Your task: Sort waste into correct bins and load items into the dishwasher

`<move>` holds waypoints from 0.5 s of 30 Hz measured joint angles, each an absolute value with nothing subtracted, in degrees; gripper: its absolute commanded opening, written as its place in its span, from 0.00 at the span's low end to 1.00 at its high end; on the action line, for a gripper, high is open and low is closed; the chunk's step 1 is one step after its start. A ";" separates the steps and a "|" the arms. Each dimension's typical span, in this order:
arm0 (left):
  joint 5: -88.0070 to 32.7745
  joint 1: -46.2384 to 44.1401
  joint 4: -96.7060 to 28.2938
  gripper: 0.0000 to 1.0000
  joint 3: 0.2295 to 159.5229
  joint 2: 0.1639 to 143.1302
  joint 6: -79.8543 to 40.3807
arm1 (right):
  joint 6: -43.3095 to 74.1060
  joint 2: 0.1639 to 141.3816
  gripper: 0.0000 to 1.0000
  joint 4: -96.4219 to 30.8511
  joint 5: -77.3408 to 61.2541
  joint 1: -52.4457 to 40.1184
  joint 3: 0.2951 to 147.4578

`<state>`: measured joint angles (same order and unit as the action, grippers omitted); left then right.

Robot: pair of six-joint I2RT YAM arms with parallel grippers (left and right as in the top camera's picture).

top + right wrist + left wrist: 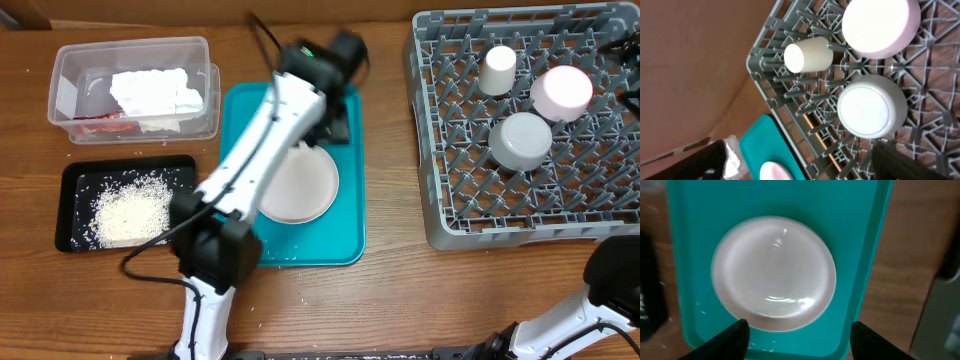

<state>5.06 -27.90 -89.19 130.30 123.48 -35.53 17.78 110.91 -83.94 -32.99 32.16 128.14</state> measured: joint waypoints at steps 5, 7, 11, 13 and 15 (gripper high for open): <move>8.64 -19.35 -91.77 1.00 142.02 118.32 -34.63 | 19.57 110.91 1.00 -82.15 -33.26 32.14 128.14; 9.74 -15.51 -91.50 1.00 144.20 115.37 -34.81 | 21.06 110.91 1.00 -81.93 -33.26 32.10 128.14; 11.86 -7.03 -91.39 1.00 145.62 110.28 -34.79 | 24.53 110.91 1.00 -83.18 -34.87 31.75 128.14; 12.80 -3.36 -91.81 1.00 145.86 109.23 -34.79 | 25.45 110.91 1.00 -83.18 -36.23 30.85 128.14; 13.56 0.43 -92.29 1.00 145.88 109.06 -34.79 | 25.96 110.91 1.00 -83.13 -36.86 28.97 128.14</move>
<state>13.56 0.43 -92.29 145.88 109.06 -34.79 25.96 110.91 -83.13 -36.86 28.97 128.14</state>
